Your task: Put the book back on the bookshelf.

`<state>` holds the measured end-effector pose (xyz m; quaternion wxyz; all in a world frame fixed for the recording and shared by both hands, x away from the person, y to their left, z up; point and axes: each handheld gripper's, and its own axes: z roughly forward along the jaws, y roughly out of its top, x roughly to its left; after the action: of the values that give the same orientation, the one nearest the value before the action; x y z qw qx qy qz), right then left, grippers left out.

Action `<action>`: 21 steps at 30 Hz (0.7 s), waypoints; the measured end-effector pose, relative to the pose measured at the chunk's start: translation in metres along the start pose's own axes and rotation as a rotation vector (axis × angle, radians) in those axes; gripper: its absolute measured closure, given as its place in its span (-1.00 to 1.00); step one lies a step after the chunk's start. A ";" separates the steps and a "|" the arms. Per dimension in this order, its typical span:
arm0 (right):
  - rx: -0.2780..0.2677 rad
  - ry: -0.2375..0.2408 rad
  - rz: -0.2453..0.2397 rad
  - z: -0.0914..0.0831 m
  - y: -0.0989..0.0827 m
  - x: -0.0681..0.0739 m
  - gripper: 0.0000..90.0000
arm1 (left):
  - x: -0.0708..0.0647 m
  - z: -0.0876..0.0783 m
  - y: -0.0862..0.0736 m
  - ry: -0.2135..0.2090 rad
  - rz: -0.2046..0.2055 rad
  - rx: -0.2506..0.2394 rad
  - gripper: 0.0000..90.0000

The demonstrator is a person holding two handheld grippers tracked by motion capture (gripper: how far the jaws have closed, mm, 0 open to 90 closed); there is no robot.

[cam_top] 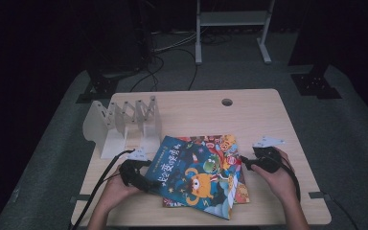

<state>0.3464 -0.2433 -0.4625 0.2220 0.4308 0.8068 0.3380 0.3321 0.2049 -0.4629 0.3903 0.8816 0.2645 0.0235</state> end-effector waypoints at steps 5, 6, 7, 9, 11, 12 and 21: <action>-0.020 0.017 0.012 -0.006 0.000 0.002 -0.24 | -0.005 0.001 0.000 -0.017 0.015 0.005 -1.00; -0.027 0.029 0.014 -0.008 -0.001 0.004 -0.25 | -0.006 0.002 0.000 -0.019 0.020 0.008 -1.00; -0.035 0.046 0.019 -0.010 -0.002 0.006 -0.25 | -0.008 0.003 0.001 -0.024 0.020 0.010 -1.00; -0.037 0.071 0.017 -0.014 -0.004 0.010 -0.26 | -0.012 0.005 0.002 -0.035 0.029 0.014 -1.00; -0.039 0.099 0.020 -0.017 -0.007 0.014 -0.26 | -0.015 0.007 0.004 -0.045 0.042 0.021 -1.00; -0.039 0.109 0.023 -0.017 -0.008 0.015 -0.27 | -0.017 0.008 0.004 -0.049 0.048 0.021 -1.00; -0.027 0.162 0.048 -0.021 -0.019 0.018 -0.22 | -0.021 0.015 0.006 -0.091 0.037 0.018 -1.00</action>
<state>0.3123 -0.2431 -0.4638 0.1535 0.4181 0.8070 0.3877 0.3202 0.1814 -0.4655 0.3935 0.8899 0.2305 -0.0118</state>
